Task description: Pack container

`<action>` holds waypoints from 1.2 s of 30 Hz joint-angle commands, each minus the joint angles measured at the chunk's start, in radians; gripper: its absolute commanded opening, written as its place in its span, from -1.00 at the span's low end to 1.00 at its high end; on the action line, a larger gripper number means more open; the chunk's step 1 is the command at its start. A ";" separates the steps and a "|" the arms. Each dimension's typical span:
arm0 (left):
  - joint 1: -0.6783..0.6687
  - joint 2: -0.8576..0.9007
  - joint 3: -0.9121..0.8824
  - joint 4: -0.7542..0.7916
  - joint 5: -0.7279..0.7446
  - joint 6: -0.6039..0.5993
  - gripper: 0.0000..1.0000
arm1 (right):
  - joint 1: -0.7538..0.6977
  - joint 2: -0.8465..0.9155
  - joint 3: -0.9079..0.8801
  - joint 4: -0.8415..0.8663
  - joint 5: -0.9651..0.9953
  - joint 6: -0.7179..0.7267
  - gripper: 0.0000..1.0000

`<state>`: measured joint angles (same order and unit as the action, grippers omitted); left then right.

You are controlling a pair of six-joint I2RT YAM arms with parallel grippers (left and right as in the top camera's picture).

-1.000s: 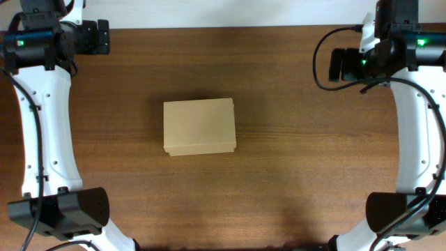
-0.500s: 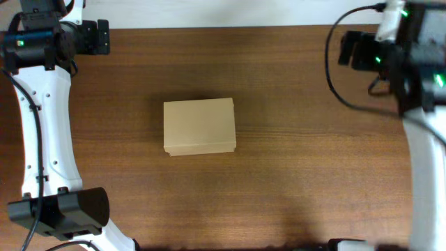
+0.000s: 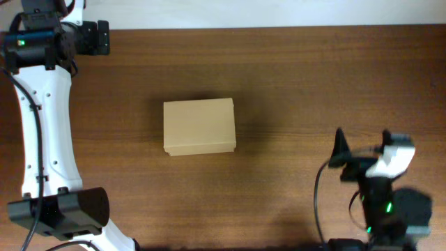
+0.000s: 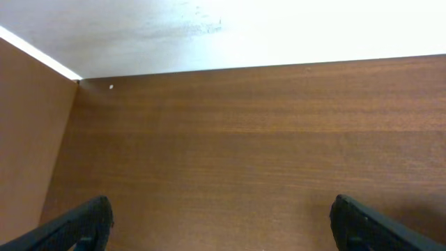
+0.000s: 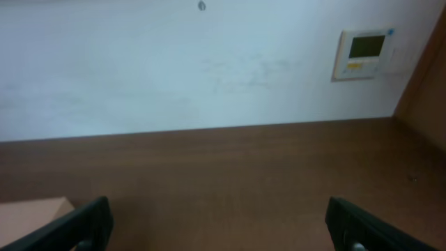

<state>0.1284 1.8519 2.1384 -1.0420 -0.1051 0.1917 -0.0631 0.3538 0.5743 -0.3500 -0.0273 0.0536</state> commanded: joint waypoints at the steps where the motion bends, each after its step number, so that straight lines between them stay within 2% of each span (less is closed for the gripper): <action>1: -0.001 -0.003 0.007 0.002 0.000 0.016 0.99 | -0.004 -0.217 -0.173 0.010 -0.018 0.006 0.98; 4: -0.001 -0.003 0.007 0.002 0.000 0.016 0.99 | -0.004 -0.304 -0.285 0.011 -0.022 0.006 0.99; 9: -0.001 -0.003 0.007 0.002 0.000 0.016 0.99 | -0.004 -0.325 -0.380 0.010 -0.096 0.006 0.98; 17: -0.001 -0.003 0.007 0.002 0.000 0.016 0.99 | -0.003 -0.352 -0.386 -0.050 -0.120 0.006 0.98; 36: -0.001 -0.003 0.007 0.002 0.000 0.016 0.99 | -0.003 -0.351 -0.386 -0.381 -0.120 0.006 0.98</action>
<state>0.1284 1.8519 2.1387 -1.0420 -0.1055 0.1917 -0.0631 0.0139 0.1932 -0.7151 -0.1337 0.0532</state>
